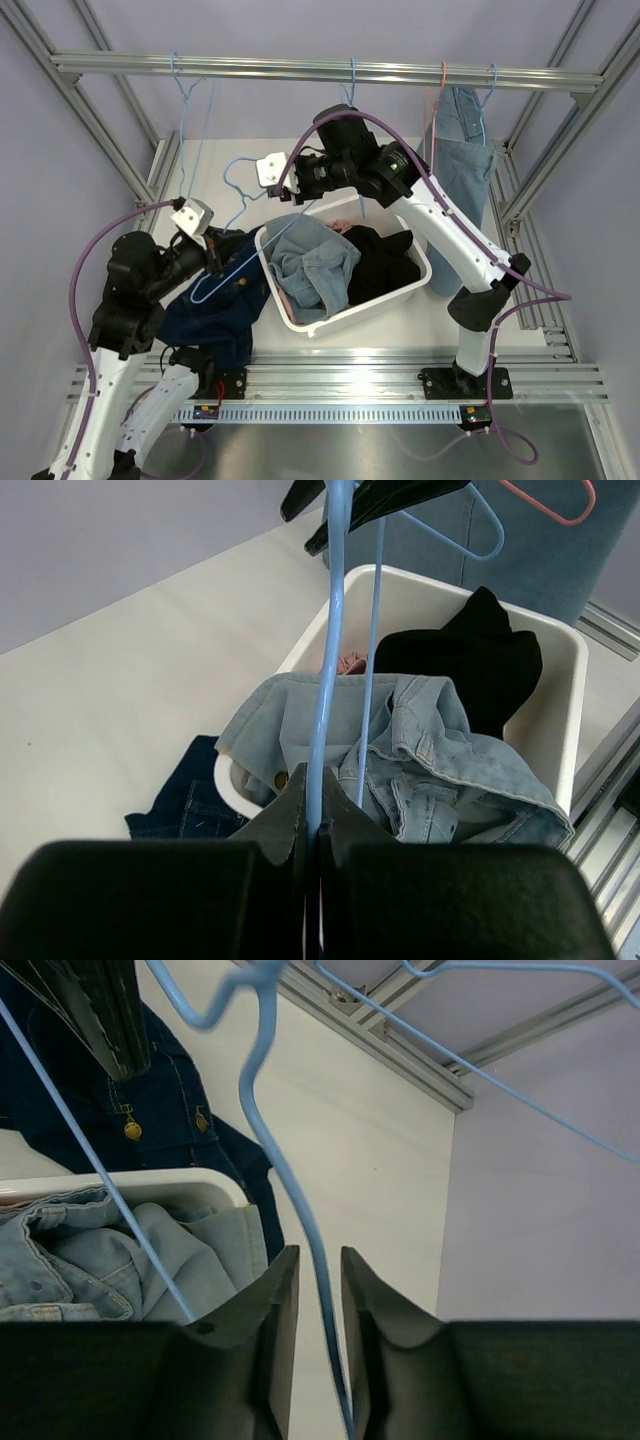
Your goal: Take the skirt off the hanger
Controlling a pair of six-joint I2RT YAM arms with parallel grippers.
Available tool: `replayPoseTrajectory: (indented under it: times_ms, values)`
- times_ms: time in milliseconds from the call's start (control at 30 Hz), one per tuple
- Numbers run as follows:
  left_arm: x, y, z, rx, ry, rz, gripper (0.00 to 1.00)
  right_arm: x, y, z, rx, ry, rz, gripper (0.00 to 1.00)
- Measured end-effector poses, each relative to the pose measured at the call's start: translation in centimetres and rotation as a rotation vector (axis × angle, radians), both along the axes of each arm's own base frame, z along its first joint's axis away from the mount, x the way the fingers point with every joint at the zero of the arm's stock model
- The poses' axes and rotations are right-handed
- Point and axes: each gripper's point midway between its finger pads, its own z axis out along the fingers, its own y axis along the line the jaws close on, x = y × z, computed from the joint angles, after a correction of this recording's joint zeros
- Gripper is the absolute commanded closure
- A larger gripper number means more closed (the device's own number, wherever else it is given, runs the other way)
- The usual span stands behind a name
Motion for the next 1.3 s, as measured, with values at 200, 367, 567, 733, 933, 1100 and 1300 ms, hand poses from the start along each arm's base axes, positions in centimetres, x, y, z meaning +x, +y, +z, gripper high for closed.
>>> replayPoseTrajectory:
  times_ms: [200,367,567,733,933,1100,1300]
  values:
    - [-1.9,1.1,0.9,-0.037,-0.051,0.046,1.0,-0.2,0.0,0.1,0.027,0.07,-0.04,0.27]
    - [-2.1,2.0,0.7,-0.047,-0.044,0.106,1.0,-0.7,-0.7,2.8,0.115,0.118,-0.096,0.05]
    - [-0.9,3.0,-0.3,-0.046,0.003,0.191,1.0,-0.6,-4.2,8.3,0.271,0.148,-0.19,0.01]
    - [1.7,3.5,-0.6,-0.045,0.063,0.273,1.0,-1.2,-9.7,11.6,0.397,0.195,-0.287,0.01]
    - [6.5,3.7,2.4,-0.084,0.073,0.376,1.0,-4.8,-15.9,5.9,0.422,0.337,-0.366,0.01]
    - [10.4,3.1,4.9,-0.118,0.048,0.406,1.0,-4.6,-20.4,-1.4,0.395,0.441,-0.505,0.01]
    - [14.2,2.0,5.1,-0.127,0.078,0.416,1.0,-4.4,-25.1,-6.6,0.452,0.534,-0.62,0.01]
